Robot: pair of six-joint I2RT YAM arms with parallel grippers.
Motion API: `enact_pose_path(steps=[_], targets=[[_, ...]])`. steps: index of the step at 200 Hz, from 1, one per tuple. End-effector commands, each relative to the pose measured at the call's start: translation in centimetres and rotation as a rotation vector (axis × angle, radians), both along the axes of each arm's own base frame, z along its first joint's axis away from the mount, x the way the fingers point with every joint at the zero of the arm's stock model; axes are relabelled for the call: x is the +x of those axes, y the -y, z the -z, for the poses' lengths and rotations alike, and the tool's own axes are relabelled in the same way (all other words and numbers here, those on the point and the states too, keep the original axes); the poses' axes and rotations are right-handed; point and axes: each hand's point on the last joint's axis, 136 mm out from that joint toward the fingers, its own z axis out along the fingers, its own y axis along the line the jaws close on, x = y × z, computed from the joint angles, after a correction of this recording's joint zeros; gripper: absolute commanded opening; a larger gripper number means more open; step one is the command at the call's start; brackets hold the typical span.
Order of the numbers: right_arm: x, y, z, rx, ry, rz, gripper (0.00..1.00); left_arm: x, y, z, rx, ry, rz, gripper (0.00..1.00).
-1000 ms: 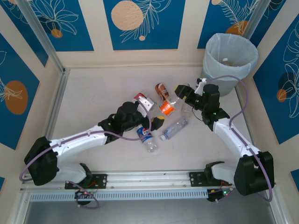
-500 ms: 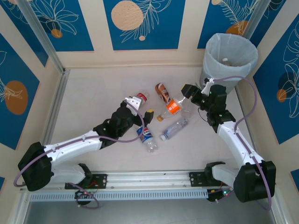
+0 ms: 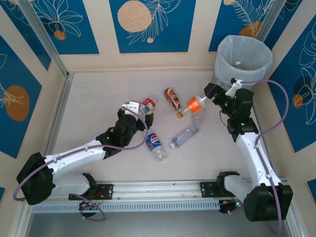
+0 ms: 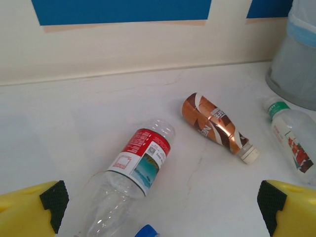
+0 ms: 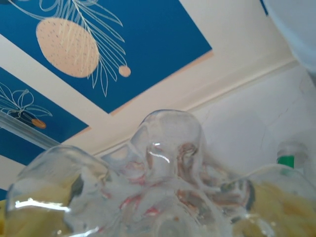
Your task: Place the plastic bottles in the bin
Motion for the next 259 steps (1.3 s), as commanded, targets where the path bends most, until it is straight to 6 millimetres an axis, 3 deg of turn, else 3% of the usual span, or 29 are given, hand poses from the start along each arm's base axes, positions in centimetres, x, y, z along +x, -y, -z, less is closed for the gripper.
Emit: enact_pose_path(steps=[1,89,125,172,212,259], targets=[[-0.1,1.2,-4.5,-0.077,0.127,0.049,0.00,0.1,-1.8,0.0,-0.022,-0.007,-0.074,0.99],[1.5,4.3,-11.5,-0.285,0.333,0.222,0.00,0.6,-3.3,1.2,-0.037,-0.052,-0.143,0.99],[2.7,5.3,-14.1,-0.374,0.373,0.280,0.00,0.4,-1.5,1.8,-0.090,-0.071,-0.019,0.99],[5.1,7.5,-17.1,-0.527,0.446,0.398,0.00,0.8,-1.9,2.0,-0.078,-0.080,-0.041,0.99],[7.1,9.2,-19.2,-0.519,0.475,0.449,0.00,0.8,-2.1,2.2,-0.075,-0.085,-0.049,0.99],[7.0,10.8,-22.5,-0.439,0.562,0.492,0.00,0.9,-2.5,2.3,-0.065,-0.087,-0.066,0.99]])
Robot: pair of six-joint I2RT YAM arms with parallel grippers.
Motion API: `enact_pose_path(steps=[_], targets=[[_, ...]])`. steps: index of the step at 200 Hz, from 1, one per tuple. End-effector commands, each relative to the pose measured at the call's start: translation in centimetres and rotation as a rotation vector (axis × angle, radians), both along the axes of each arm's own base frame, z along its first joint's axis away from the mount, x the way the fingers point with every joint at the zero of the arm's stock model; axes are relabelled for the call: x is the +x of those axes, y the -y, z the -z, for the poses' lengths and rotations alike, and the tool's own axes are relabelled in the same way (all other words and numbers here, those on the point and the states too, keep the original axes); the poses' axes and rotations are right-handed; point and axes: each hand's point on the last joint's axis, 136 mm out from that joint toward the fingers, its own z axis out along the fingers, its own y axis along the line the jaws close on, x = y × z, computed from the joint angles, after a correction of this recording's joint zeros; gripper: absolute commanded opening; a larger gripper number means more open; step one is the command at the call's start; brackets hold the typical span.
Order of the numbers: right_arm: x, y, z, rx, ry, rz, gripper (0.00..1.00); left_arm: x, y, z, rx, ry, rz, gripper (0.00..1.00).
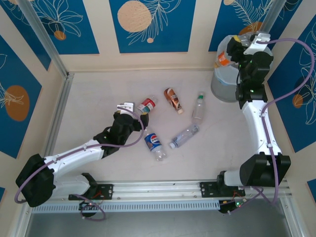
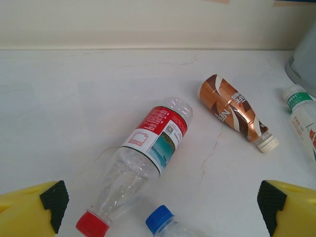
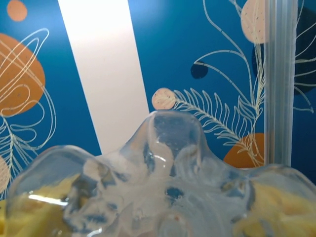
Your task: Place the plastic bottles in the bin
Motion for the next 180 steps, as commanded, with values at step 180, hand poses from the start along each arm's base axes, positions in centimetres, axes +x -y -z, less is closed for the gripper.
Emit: enact_pose_path(steps=[180], targets=[[4.1,7.4,4.7,-0.208,-0.065,0.412,0.00,0.6,-0.7,0.7,-0.016,-0.023,-0.037,0.99]])
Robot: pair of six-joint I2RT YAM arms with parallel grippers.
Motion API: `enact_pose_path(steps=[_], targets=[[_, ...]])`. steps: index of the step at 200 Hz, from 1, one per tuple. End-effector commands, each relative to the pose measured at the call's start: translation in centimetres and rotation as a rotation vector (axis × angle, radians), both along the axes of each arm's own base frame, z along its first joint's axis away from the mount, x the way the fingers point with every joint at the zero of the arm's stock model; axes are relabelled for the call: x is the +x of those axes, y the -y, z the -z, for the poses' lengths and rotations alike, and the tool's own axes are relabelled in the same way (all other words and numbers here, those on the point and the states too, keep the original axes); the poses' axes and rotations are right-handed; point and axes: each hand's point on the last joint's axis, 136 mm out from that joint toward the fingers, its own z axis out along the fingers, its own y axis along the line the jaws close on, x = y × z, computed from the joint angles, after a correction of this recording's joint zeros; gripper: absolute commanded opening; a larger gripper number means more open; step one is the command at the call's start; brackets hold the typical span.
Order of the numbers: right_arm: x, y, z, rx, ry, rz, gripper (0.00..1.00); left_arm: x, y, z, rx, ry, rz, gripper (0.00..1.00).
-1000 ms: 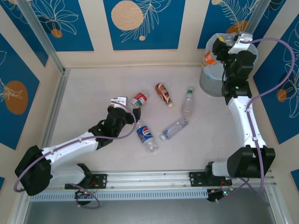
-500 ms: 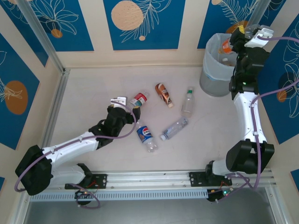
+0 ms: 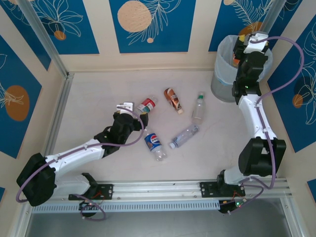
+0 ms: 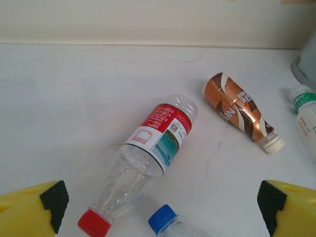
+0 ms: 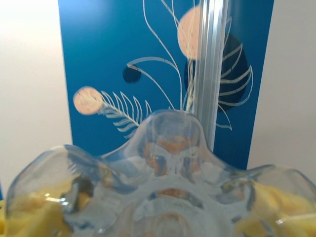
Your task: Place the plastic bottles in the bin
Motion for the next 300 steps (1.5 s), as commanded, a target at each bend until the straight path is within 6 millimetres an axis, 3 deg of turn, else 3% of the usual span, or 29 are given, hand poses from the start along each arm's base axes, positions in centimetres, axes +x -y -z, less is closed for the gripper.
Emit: enact_pose_path(steps=[1,59,143,215,250,278,300], targets=[[0.8,2.3,1.4,-0.005,-0.023,0.108,0.00,0.3,-0.4,0.2,-0.011,-0.008,-0.019,0.99],[6.3,4.6,7.8,0.122,-0.347,0.134,0.11,0.2,-0.8,0.4,-0.006,-0.016,-0.033,0.99],[9.7,5.7,13.7,0.270,-0.610,0.090,0.35,0.5,-1.0,1.1,-0.009,-0.041,-0.053,0.99],[11.4,6.2,16.3,0.321,-0.704,0.100,0.63,0.5,-1.2,1.5,-0.010,-0.055,-0.069,0.99],[11.7,6.5,17.4,0.323,-0.720,0.108,0.70,0.5,-1.2,1.8,-0.008,-0.063,-0.075,0.99],[11.8,6.3,17.2,0.322,-0.717,0.102,0.77,0.5,-1.2,2.0,-0.003,-0.066,-0.074,0.99],[11.8,6.4,16.8,0.322,-0.710,0.105,0.90,0.6,-1.2,2.0,0.002,-0.066,-0.074,0.99]])
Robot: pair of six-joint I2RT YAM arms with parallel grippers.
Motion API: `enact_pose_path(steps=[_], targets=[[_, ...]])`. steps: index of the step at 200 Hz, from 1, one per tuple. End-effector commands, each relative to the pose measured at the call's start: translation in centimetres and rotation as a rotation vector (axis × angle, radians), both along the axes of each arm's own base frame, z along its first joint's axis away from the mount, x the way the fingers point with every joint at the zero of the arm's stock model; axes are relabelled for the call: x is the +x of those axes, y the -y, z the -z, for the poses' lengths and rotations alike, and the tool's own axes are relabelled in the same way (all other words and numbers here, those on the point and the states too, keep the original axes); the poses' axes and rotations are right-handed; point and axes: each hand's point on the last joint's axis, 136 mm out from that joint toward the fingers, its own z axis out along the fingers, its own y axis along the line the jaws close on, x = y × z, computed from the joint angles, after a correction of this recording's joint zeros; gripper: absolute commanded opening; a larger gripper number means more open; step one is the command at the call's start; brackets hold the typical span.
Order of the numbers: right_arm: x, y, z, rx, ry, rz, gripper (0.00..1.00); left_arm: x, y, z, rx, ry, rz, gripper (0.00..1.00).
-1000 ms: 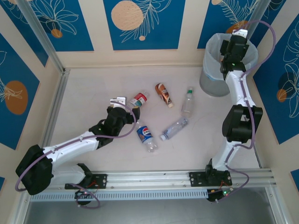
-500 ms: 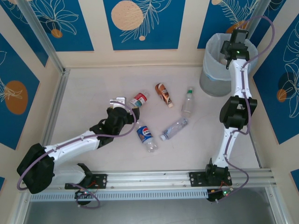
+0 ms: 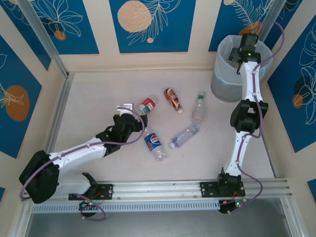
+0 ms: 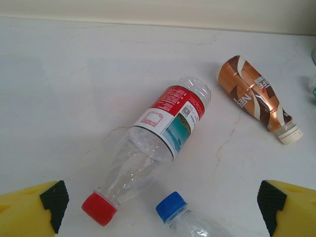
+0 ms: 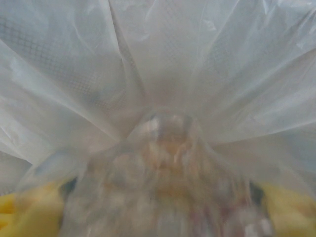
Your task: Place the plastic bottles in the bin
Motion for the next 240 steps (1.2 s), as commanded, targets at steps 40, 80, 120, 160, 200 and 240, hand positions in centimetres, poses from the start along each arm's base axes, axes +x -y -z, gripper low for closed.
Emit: enact_pose_path(steps=[40,80,120,160,200,240], targets=[[0.0,-0.1,-2.8,0.012,0.059,-0.004,0.92,0.3,-0.7,-0.3,0.001,0.005,-0.034,0.99],[-0.4,-0.5,-4.2,0.028,0.087,-0.006,1.00,0.2,-0.8,0.0,0.002,-0.001,-0.037,0.99],[-1.0,-1.5,-6.1,0.056,0.131,-0.023,1.00,0.2,-1.6,0.3,0.003,-0.019,-0.077,0.99],[-1.7,-3.0,-8.5,0.090,0.198,-0.052,1.00,0.4,-2.5,1.7,0.000,-0.101,-0.121,0.99],[-2.5,-3.9,-10.1,0.087,0.229,-0.070,1.00,0.1,-3.8,3.0,0.005,-0.188,-0.176,0.99],[-3.4,-5.0,-11.3,0.091,0.259,-0.092,0.99,0.4,-4.2,3.4,0.021,-0.209,-0.149,0.99]])
